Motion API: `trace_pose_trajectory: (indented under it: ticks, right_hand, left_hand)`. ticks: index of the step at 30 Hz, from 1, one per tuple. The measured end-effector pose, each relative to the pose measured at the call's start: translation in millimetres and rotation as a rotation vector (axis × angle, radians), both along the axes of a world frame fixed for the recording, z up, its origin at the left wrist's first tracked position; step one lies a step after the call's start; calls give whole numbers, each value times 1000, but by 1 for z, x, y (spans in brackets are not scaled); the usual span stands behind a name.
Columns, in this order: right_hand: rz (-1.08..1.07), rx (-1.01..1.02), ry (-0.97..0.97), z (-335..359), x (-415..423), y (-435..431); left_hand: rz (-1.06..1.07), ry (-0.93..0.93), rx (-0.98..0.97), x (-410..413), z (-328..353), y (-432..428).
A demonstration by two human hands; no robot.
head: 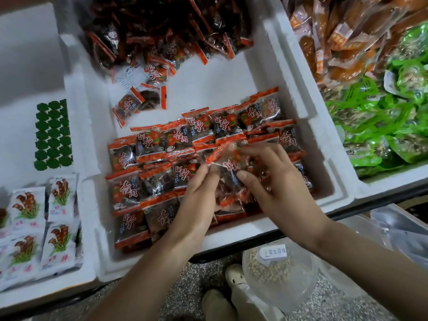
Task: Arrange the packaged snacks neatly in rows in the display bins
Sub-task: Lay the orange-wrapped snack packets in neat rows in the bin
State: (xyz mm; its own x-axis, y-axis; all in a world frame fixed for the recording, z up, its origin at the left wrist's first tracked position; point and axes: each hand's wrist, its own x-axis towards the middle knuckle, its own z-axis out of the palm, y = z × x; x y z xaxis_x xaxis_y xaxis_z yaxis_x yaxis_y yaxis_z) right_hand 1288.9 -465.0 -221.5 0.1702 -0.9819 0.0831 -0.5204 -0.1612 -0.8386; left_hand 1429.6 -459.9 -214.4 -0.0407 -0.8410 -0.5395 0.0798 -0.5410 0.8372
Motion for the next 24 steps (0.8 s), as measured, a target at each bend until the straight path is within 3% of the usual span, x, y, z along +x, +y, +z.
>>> trace_pose_trajectory:
  ticks: [4,9,18,24]
  right_hand:
    - [-41,364,-211,0,-11,-7]
    - [-67,456,-327,-2,-32,-9]
    - [-104,377,169,-27,-49,-10]
    - [-5,270,243,-27,-35,-10]
  left_hand:
    - [-60,18,37,1,2,2]
    - [-151,-222,-74,2,0,14]
    - [-19,-485,-91,7,-6,14]
    - [-5,-454,-203,-1,1,12]
